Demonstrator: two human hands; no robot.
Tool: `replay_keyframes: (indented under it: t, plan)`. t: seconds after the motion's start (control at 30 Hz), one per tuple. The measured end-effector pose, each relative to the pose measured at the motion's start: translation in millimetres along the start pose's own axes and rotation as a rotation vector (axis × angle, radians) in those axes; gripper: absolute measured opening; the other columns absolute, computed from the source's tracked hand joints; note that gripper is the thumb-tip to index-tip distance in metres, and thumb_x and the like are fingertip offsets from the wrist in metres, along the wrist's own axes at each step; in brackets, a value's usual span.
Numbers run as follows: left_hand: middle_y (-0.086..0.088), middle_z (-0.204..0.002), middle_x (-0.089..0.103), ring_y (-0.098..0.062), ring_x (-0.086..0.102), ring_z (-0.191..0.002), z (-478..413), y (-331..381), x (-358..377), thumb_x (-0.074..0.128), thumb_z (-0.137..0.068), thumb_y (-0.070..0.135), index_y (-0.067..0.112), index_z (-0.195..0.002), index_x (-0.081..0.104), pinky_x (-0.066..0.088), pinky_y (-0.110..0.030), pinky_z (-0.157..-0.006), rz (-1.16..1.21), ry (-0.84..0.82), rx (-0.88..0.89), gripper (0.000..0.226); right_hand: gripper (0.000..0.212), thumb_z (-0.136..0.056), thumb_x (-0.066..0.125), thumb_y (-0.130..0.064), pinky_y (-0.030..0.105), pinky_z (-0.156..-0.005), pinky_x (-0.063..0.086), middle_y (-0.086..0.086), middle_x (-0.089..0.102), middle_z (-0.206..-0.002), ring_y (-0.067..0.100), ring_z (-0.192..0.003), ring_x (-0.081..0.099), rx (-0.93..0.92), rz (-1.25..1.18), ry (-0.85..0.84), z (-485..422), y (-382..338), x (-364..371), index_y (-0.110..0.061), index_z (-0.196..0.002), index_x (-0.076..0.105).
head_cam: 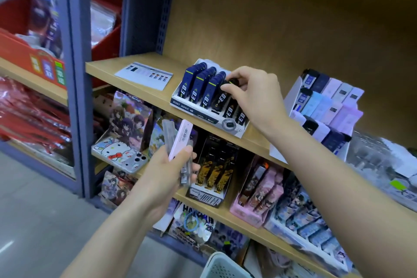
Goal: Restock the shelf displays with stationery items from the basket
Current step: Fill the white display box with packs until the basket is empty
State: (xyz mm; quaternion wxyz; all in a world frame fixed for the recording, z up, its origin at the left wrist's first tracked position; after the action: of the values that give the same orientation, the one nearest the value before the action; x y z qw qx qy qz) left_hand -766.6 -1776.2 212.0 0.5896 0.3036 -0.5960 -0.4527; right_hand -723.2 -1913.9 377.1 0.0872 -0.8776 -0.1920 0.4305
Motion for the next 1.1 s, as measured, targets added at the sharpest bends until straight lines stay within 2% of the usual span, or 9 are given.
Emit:
replay_keyframes:
  t: [0.1,0.3,0.4,0.53,0.67,0.77,0.9,1.0,1.1]
  plan:
    - [-0.004,-0.091,0.059,-0.006,0.061,-0.064,-2,-1,-4,0.051,-0.096,0.022,0.016,-0.113,0.054,0.050,-0.021,-0.056,0.012,0.004,-0.003,0.019,0.013,-0.087,0.067,-0.028,0.032,-0.076,0.048,-0.001,0.067,-0.080,0.013,-0.071,0.055,-0.004,-0.011,-0.021,-3,4,5,-0.019,-0.094,0.072]
    - [-0.006,-0.091,0.059,-0.008,0.061,-0.068,-1,2,-2,0.050,-0.097,0.021,0.019,-0.101,0.054,0.053,-0.023,-0.060,0.000,-0.017,-0.006,0.006,0.009,-0.085,0.068,-0.029,0.020,-0.068,0.042,0.004,0.068,-0.079,0.012,-0.069,0.054,-0.025,0.005,-0.092,-15,7,10,-0.022,-0.087,0.073]
    - [-0.005,-0.091,0.059,-0.008,0.060,-0.066,0,5,-1,0.050,-0.097,0.020,0.021,-0.095,0.052,0.055,-0.023,-0.061,0.014,-0.017,-0.002,0.003,0.010,-0.085,0.068,-0.029,0.026,-0.069,0.042,0.006,0.064,-0.074,0.012,-0.065,0.050,-0.033,0.040,-0.114,-19,8,10,-0.020,-0.087,0.073]
    - [-0.006,-0.092,0.059,-0.008,0.060,-0.067,-1,6,-1,0.050,-0.097,0.020,0.023,-0.092,0.051,0.056,-0.021,-0.061,0.025,-0.017,-0.010,0.005,0.010,-0.086,0.068,-0.028,0.023,-0.062,0.037,-0.006,0.055,-0.066,0.008,-0.063,0.048,-0.060,0.109,-0.216,-21,7,13,-0.020,-0.089,0.073]
    - [-0.005,-0.092,0.059,-0.007,0.060,-0.064,-1,7,-2,0.050,-0.097,0.020,0.025,-0.095,0.051,0.055,-0.021,-0.059,0.035,-0.021,-0.013,0.006,0.020,-0.094,0.056,-0.016,0.029,-0.072,0.039,0.015,0.053,-0.083,0.026,-0.081,0.052,-0.140,0.179,-0.249,-19,2,19,-0.003,-0.097,0.071]
    - [-0.005,-0.090,0.059,-0.009,0.060,-0.065,-1,6,-4,0.050,-0.097,0.020,0.023,-0.095,0.052,0.055,-0.022,-0.060,0.021,-0.022,-0.019,0.004,0.019,-0.092,0.060,-0.016,0.028,-0.082,0.043,0.002,0.054,-0.089,0.015,-0.083,0.051,-0.089,0.095,-0.188,-18,6,19,-0.012,-0.109,0.065]
    - [-0.006,-0.094,0.060,-0.008,0.061,-0.064,-1,4,-4,0.051,-0.096,0.019,0.022,-0.098,0.053,0.054,-0.021,-0.057,0.021,-0.017,-0.029,0.004,0.010,-0.084,0.071,-0.017,0.023,-0.071,0.046,-0.004,0.060,-0.078,0.006,-0.070,0.053,-0.060,-0.005,-0.112,-17,12,14,-0.016,-0.083,0.061]
    - [-0.007,-0.094,0.060,-0.007,0.061,-0.062,-1,4,-3,0.051,-0.096,0.018,0.020,-0.100,0.053,0.053,-0.020,-0.054,0.026,-0.017,-0.036,0.005,0.011,-0.083,0.072,-0.018,0.025,-0.070,0.045,-0.002,0.061,-0.080,0.009,-0.071,0.053,-0.095,0.008,-0.127,-16,10,14,-0.013,-0.078,0.063]
    - [-0.007,-0.091,0.058,-0.008,0.060,-0.063,-1,4,-1,0.051,-0.096,0.017,0.017,-0.103,0.054,0.052,-0.020,-0.052,0.030,-0.027,-0.040,0.008,0.009,-0.081,0.073,-0.018,0.035,-0.077,0.049,0.003,0.065,-0.082,0.018,-0.079,0.058,-0.103,0.021,-0.160,-19,9,10,-0.013,-0.078,0.066]
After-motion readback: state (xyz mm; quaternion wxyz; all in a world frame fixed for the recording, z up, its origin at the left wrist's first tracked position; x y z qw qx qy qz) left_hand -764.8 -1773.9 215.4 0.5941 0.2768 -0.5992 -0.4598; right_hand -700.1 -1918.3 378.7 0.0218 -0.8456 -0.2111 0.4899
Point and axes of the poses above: each hand's wrist, its own z-axis away from the middle knuckle, its own x-axis out of the palm, y = z × x, the point moved 7 cm from there along -z, towards the middle knuckle
